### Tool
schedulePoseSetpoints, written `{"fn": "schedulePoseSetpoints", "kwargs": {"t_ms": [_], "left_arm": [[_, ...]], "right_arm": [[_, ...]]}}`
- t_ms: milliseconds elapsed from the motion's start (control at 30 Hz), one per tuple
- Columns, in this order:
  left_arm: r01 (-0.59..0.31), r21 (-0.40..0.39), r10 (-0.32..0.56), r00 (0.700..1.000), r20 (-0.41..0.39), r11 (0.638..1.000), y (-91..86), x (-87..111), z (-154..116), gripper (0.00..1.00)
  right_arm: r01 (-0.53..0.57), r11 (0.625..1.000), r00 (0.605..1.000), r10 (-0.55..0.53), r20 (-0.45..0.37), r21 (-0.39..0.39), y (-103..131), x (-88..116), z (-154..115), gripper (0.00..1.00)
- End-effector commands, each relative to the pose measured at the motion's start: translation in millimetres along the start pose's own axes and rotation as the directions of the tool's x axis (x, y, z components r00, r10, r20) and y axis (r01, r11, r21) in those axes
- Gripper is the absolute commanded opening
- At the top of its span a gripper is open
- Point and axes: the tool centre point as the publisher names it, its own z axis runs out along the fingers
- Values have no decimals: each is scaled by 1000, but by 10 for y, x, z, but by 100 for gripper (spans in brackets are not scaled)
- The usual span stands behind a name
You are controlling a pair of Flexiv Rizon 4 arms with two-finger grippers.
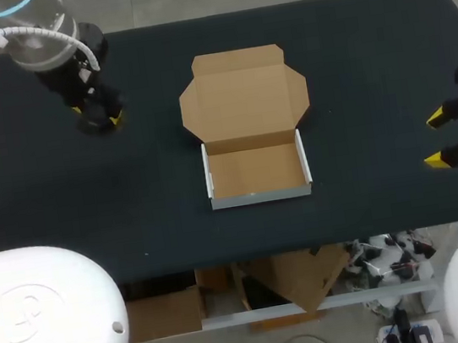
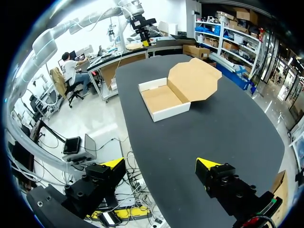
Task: Assemble the packaging by folding the flat box into shape, placing the metal phone stand inside, and closing the box properly
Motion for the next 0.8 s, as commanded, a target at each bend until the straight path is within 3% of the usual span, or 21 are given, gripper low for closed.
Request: {"fn": "schedulePoseSetpoints", "kwargs": {"t_ms": [33, 800], "left_arm": [[-21, -4, 21, 1000, 15, 1000, -25, 163, -20, 0], [-166, -42, 164, 985, -56, 985, -86, 1027, 48, 0]], "right_arm": [[1, 1000, 1000, -1, 0, -3, -8, 6, -8, 100], [1, 1000, 1000, -1, 0, -3, -8, 6, -8, 100]]}}
